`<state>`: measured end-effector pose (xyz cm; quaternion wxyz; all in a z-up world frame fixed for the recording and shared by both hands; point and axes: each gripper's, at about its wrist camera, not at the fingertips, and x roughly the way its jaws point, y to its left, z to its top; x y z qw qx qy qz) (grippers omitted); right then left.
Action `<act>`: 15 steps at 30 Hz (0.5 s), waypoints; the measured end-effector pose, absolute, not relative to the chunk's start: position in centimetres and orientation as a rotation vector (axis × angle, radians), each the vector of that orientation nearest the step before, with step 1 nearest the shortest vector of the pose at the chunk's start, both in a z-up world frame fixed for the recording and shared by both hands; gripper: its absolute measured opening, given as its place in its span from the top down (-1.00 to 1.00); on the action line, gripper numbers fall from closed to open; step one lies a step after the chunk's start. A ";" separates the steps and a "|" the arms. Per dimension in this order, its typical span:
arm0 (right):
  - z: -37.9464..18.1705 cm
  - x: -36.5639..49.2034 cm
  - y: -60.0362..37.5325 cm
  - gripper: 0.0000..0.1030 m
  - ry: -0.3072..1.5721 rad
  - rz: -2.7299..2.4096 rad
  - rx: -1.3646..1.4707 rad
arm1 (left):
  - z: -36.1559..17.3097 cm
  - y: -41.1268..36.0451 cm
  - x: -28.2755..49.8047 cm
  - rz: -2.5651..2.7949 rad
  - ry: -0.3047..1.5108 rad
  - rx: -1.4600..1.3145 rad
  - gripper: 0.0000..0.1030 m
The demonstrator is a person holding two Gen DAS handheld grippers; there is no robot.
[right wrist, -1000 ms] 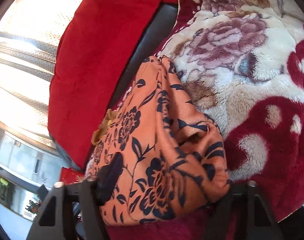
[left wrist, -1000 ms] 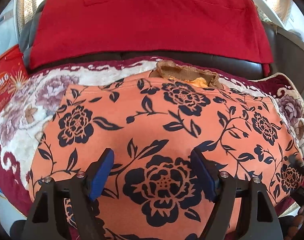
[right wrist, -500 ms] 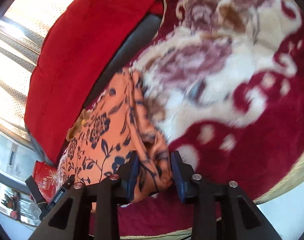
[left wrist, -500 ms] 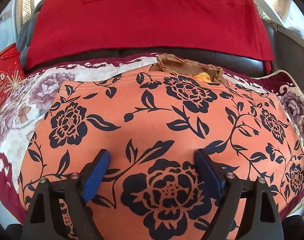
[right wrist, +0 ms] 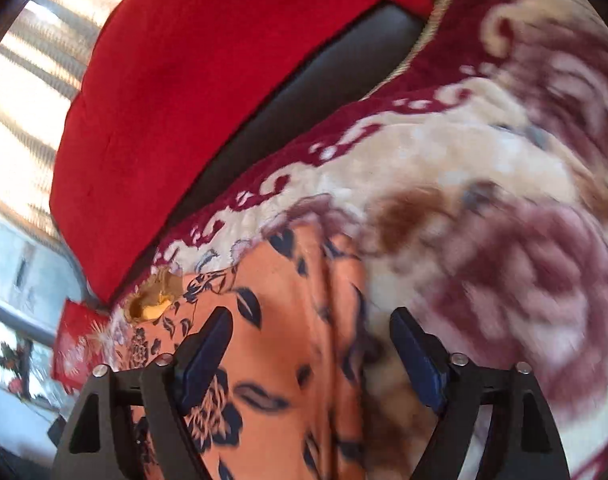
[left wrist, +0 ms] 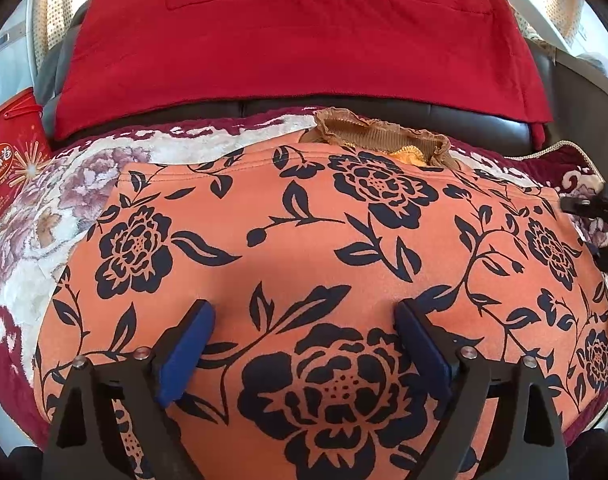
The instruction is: Fold small clothes
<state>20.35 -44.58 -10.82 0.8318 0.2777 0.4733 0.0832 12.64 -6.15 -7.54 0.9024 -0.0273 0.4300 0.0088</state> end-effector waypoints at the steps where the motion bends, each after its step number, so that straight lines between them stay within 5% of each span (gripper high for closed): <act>1: -11.0 21.0 -44.2 0.31 1.027 0.166 0.562 | -7.6 -6.1 12.7 0.019 0.887 -0.056 -0.83; 2: -11.3 21.7 -43.9 0.63 1.053 0.178 0.558 | -7.7 -6.1 12.8 0.019 0.885 -0.053 -0.83; 3: -10.9 21.8 -44.2 0.72 1.056 0.175 0.530 | -7.7 -6.1 12.8 0.020 0.883 -0.051 -0.84; 6: -8.4 21.2 -42.9 0.76 0.998 0.124 0.387 | -7.8 -5.9 12.9 0.012 0.886 -0.053 -0.84; 15: -11.2 21.8 -45.6 0.65 1.028 0.023 0.572 | -6.7 -4.9 12.9 0.010 0.925 -0.105 -0.84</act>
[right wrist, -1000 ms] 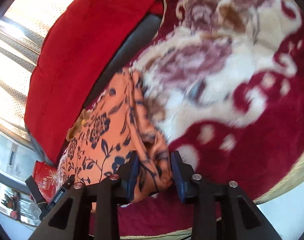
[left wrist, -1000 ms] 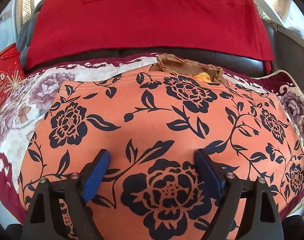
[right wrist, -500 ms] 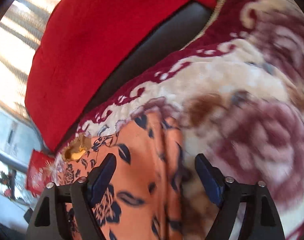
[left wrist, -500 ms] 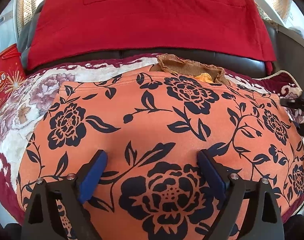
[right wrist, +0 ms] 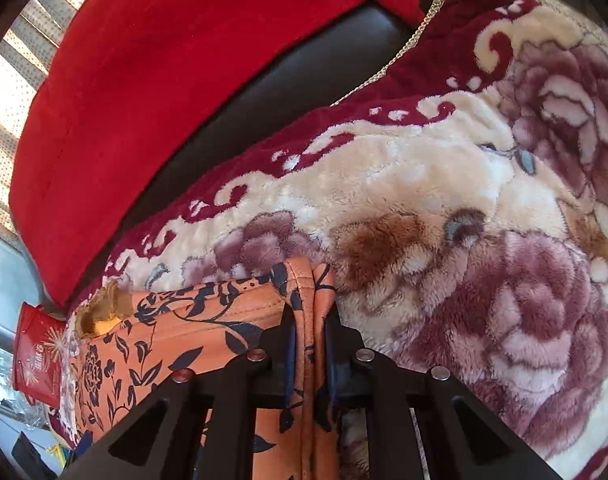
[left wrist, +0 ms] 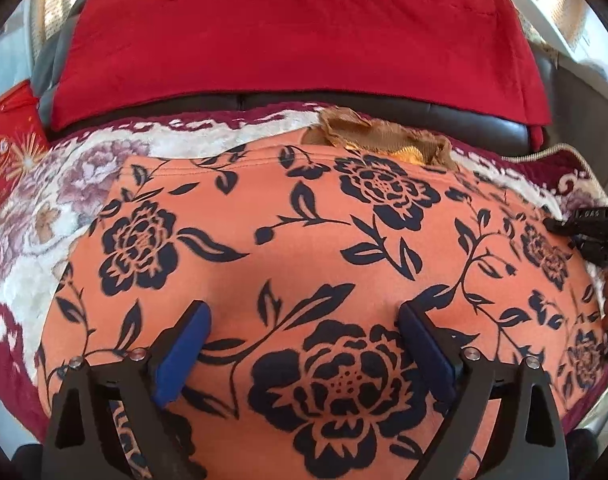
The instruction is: Fold small clothes
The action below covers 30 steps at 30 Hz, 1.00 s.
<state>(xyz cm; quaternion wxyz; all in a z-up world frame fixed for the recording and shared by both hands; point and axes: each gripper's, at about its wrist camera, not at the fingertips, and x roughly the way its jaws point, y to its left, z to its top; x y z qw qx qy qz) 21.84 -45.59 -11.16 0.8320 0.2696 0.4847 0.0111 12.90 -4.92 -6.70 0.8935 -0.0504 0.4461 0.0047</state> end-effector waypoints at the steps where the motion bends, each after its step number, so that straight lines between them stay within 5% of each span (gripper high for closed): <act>1: -11.2 21.7 -46.0 0.62 1.027 0.025 0.613 | -6.6 -4.6 12.7 0.016 0.923 -0.118 -0.84; 7: -7.9 17.2 -46.1 -0.02 0.974 -0.097 0.569 | -6.3 -3.5 10.4 0.014 0.912 -0.132 -0.84; 13: -4.2 7.5 -44.3 -0.02 0.823 0.004 0.655 | -6.4 -2.9 9.2 0.021 0.920 -0.157 -0.84; 18: -7.0 0.2 -40.6 -0.19 0.858 0.128 0.766 | -6.1 -2.9 8.5 0.028 0.919 -0.162 -0.84; 30: -12.1 3.4 -40.2 -0.20 0.901 0.183 1.015 | -5.4 -2.6 8.5 0.056 0.914 -0.139 -0.84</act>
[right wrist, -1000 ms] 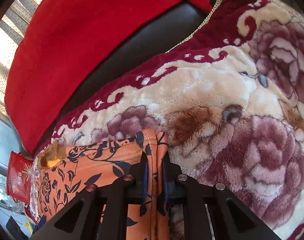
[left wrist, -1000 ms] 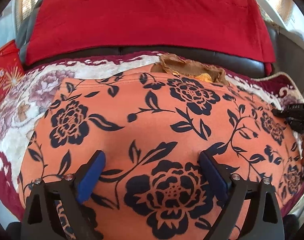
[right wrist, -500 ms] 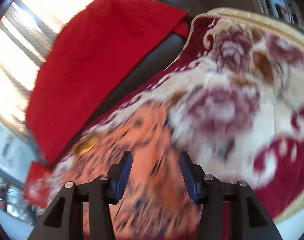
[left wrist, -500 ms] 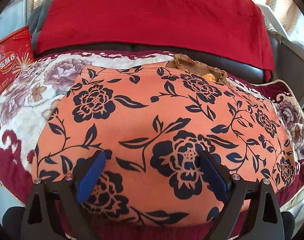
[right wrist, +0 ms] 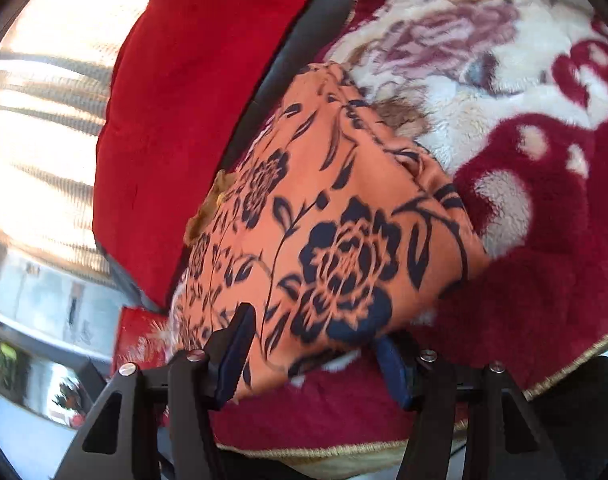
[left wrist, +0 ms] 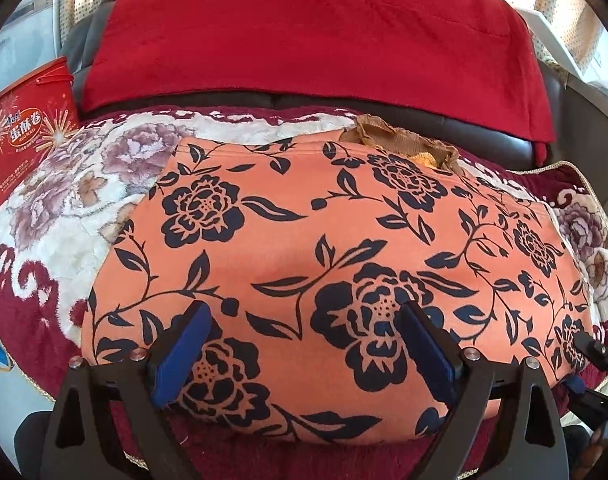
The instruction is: Fold small clothes
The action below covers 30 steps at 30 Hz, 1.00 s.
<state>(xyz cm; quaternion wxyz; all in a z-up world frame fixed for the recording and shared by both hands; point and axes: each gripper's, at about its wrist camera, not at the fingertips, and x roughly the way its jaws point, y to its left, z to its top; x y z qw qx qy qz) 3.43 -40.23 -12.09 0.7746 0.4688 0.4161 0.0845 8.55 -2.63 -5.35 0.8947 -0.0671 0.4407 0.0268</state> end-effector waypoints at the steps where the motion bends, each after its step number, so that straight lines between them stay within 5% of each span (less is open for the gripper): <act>1: -12.1 3.3 -40.5 -0.20 0.886 0.177 1.036 | -5.3 -2.7 8.7 0.055 0.912 -0.135 -0.84; 3: -12.0 3.2 -40.6 -0.13 0.869 0.169 1.043 | -5.3 -2.9 8.9 0.055 0.907 -0.126 -0.84; 5: -11.4 3.3 -40.6 0.34 0.856 0.155 1.002 | -5.4 -3.2 9.2 0.055 0.903 -0.117 -0.84; 13: -11.0 4.2 -41.3 0.31 0.844 0.130 1.001 | -5.2 -3.8 9.8 0.046 0.891 -0.083 -0.86; 16: -11.0 5.1 -40.9 0.13 0.855 0.107 0.977 | -4.3 -3.6 9.2 0.039 0.811 -0.098 -0.86; 18: -11.4 6.1 -40.7 0.09 0.859 0.097 0.975 | -6.7 -4.2 10.4 0.006 0.916 -0.059 -0.86; 19: -11.5 6.6 -40.5 0.18 0.867 0.088 0.961 | -7.7 -4.2 10.7 -0.005 0.946 -0.048 -0.88; 21: -10.9 7.5 -40.1 0.70 0.891 0.069 0.915 | -7.4 -3.7 10.2 -0.020 0.906 -0.073 -0.87; 30: 4.3 9.3 -27.3 0.75 0.693 0.175 0.385 | -4.0 8.5 6.4 0.160 0.702 -0.353 -0.86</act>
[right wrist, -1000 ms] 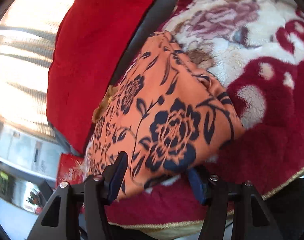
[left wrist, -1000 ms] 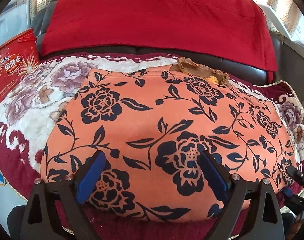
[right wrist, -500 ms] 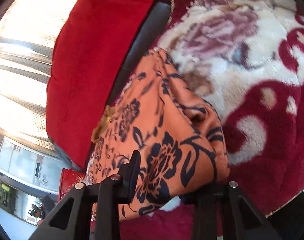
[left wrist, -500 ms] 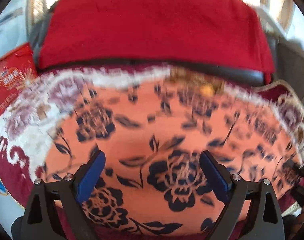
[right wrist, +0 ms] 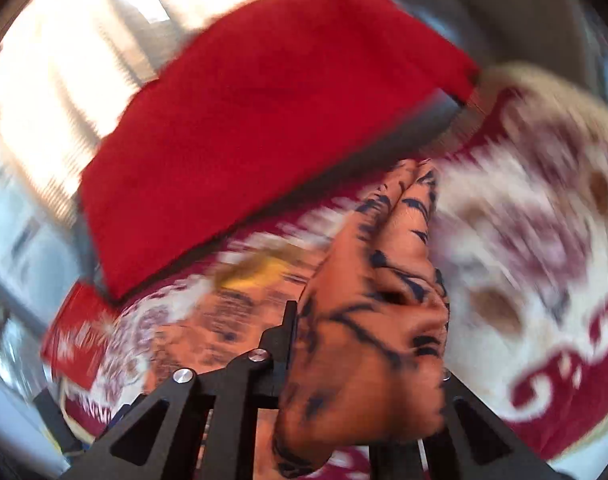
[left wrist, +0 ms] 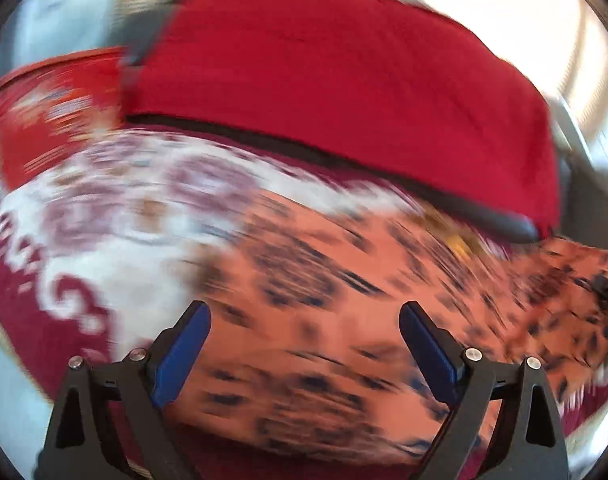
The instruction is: Fold small clothes
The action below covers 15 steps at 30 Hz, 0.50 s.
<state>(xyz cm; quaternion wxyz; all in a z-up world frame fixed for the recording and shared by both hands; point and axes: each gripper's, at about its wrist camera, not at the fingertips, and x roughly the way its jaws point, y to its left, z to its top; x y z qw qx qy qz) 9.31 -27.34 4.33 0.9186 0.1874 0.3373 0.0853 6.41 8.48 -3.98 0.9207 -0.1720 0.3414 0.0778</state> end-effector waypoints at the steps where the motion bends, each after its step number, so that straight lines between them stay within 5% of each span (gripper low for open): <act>1: 5.5 9.3 -25.1 0.75 0.673 0.209 0.342 | -4.1 10.3 5.9 0.210 0.681 -0.390 -0.86; 5: 6.9 9.4 -14.8 0.75 0.660 0.367 0.178 | -6.6 18.3 3.8 0.443 0.639 -0.556 -0.85; 9: 0.2 10.5 -5.8 0.76 0.849 0.469 0.018 | -8.1 21.9 3.0 0.473 0.648 -0.692 -0.82; 12: -6.4 12.5 -3.3 0.76 1.050 0.465 0.002 | -8.5 22.1 3.2 0.454 0.662 -0.689 -0.82; 15: -4.5 12.7 -4.2 0.77 1.021 0.484 0.108 | -8.6 22.2 3.1 0.435 0.665 -0.690 -0.82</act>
